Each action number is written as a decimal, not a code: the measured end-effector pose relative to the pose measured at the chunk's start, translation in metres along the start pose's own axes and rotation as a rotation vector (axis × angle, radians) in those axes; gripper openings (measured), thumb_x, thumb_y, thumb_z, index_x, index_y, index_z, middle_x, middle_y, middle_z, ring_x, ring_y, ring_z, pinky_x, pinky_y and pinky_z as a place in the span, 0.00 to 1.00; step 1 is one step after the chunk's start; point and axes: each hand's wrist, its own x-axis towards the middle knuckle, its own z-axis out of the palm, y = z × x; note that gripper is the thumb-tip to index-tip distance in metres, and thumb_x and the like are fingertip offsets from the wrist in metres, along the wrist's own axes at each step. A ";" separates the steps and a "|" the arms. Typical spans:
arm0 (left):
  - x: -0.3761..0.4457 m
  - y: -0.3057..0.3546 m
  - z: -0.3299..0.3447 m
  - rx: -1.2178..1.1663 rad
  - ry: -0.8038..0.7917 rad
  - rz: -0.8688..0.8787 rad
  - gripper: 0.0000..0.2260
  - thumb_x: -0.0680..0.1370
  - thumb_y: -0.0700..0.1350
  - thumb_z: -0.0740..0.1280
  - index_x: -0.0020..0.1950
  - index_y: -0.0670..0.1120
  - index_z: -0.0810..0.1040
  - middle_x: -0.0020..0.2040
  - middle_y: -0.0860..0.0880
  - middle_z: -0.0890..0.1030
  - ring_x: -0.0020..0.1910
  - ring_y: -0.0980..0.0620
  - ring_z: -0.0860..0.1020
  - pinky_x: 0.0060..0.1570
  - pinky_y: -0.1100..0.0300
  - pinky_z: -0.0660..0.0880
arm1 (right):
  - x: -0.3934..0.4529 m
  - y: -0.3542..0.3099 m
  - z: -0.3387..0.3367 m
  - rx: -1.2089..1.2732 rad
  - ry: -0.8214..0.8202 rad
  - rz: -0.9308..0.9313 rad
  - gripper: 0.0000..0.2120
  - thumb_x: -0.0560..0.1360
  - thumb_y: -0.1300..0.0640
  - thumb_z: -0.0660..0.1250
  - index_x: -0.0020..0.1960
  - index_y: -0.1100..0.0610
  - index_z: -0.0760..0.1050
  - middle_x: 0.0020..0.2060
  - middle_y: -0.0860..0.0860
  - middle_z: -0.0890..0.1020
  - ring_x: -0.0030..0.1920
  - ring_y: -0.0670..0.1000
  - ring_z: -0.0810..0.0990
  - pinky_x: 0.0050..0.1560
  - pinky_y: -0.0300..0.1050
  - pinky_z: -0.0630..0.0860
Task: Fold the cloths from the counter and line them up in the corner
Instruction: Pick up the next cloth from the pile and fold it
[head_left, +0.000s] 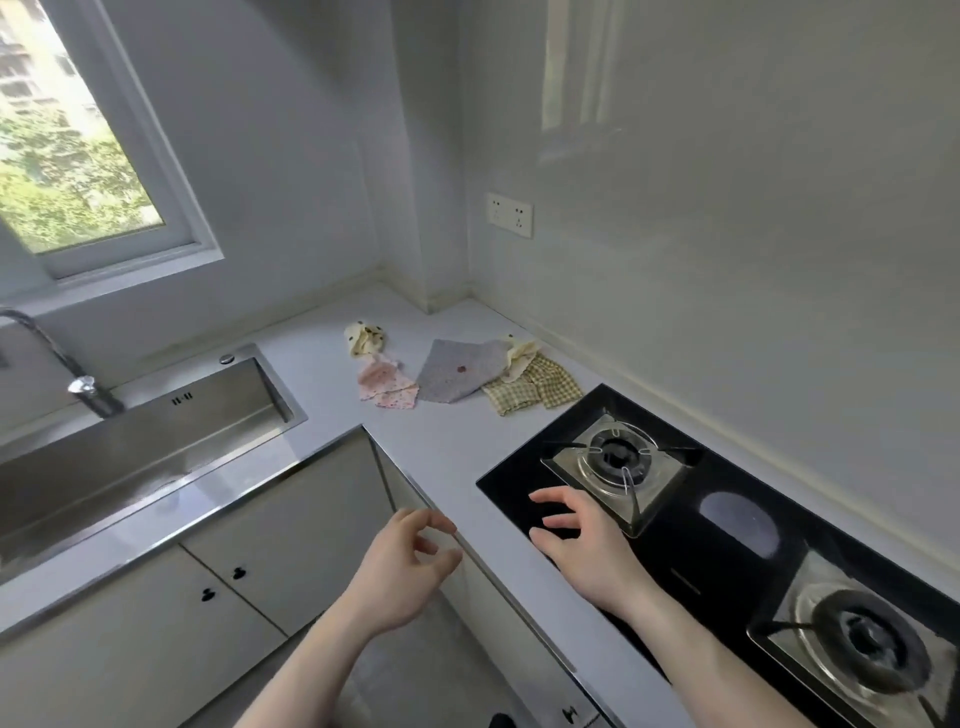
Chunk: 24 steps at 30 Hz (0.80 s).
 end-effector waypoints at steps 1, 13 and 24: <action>0.011 -0.006 -0.009 0.007 0.010 -0.009 0.05 0.77 0.49 0.73 0.51 0.57 0.80 0.56 0.58 0.76 0.51 0.63 0.78 0.39 0.69 0.76 | 0.014 -0.005 0.006 -0.001 -0.018 -0.001 0.16 0.77 0.52 0.71 0.62 0.37 0.75 0.62 0.36 0.76 0.59 0.34 0.77 0.49 0.32 0.75; 0.113 -0.061 -0.094 0.000 0.074 -0.172 0.06 0.77 0.50 0.74 0.52 0.57 0.81 0.58 0.57 0.76 0.49 0.59 0.80 0.43 0.67 0.77 | 0.154 -0.046 0.051 -0.073 -0.166 -0.038 0.14 0.78 0.53 0.71 0.60 0.38 0.76 0.61 0.37 0.74 0.61 0.36 0.76 0.49 0.31 0.74; 0.304 -0.130 -0.150 0.131 -0.079 -0.135 0.15 0.77 0.49 0.73 0.64 0.51 0.79 0.68 0.52 0.70 0.53 0.56 0.81 0.46 0.61 0.79 | 0.246 -0.053 0.093 -0.078 -0.060 0.069 0.14 0.78 0.51 0.71 0.60 0.38 0.75 0.61 0.36 0.74 0.61 0.35 0.74 0.52 0.33 0.74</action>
